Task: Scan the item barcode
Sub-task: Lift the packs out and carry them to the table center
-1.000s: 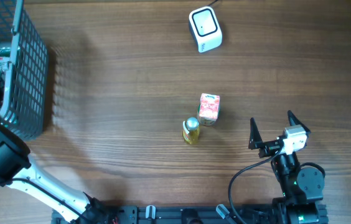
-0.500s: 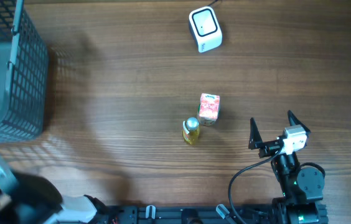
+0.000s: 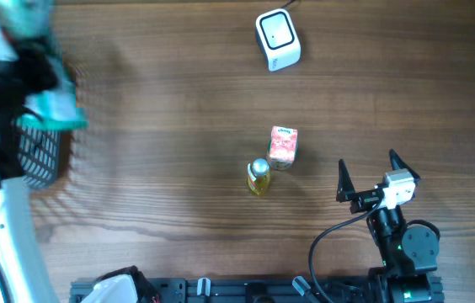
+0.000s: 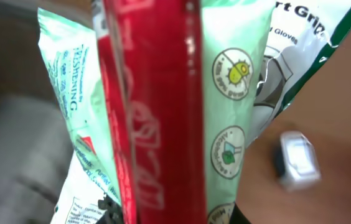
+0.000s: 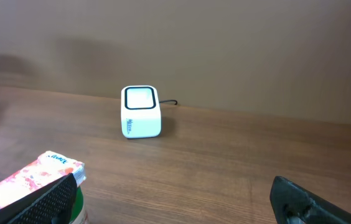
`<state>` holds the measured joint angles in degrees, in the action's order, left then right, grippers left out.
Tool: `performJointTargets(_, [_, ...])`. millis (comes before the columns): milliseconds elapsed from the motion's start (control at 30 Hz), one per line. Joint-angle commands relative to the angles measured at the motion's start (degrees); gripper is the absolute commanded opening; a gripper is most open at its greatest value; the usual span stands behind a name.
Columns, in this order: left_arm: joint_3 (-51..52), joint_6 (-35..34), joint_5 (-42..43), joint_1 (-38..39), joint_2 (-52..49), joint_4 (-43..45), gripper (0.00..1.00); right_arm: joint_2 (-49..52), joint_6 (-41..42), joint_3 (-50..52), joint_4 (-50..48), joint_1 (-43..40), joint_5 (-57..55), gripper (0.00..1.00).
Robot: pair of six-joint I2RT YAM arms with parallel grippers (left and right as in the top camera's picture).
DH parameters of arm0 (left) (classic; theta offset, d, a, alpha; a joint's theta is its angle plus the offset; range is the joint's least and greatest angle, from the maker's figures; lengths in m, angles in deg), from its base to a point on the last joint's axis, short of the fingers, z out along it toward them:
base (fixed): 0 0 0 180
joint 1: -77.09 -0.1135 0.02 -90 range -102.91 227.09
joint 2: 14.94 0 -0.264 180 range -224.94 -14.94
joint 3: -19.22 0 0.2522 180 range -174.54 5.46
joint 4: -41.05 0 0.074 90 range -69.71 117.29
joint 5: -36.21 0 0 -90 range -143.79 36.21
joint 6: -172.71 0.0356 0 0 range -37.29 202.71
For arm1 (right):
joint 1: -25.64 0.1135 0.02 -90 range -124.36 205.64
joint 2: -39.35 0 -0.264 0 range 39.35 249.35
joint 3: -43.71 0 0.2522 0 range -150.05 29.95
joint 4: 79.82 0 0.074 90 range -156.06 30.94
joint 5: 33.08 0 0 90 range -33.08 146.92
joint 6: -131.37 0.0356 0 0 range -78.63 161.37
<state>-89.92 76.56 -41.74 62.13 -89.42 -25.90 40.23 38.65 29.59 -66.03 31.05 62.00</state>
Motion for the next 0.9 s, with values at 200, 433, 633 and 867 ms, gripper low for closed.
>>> performJointTargets(200, [11.32,-18.88,-17.79,22.29,-4.74,-5.86,0.04,-0.35,-0.28,0.07,-0.17,-0.17,-0.55,1.0])
performJointTargets(433, [26.12,-26.01,-17.73,29.38,-9.44,5.38,0.04,-0.35,-0.28,0.07,-0.17,-0.17,-0.55,1.0])
performJointTargets(633, [33.2,-26.38,-18.14,31.45,-13.29,12.85,0.04,-0.35,-0.28,0.07,-0.17,-0.17,-0.55,1.0])
performJointTargets(867, [35.58,-27.34,-19.76,32.13,-18.05,15.76,0.04,-0.35,-0.28,0.07,-0.17,-0.17,-0.55,1.0])
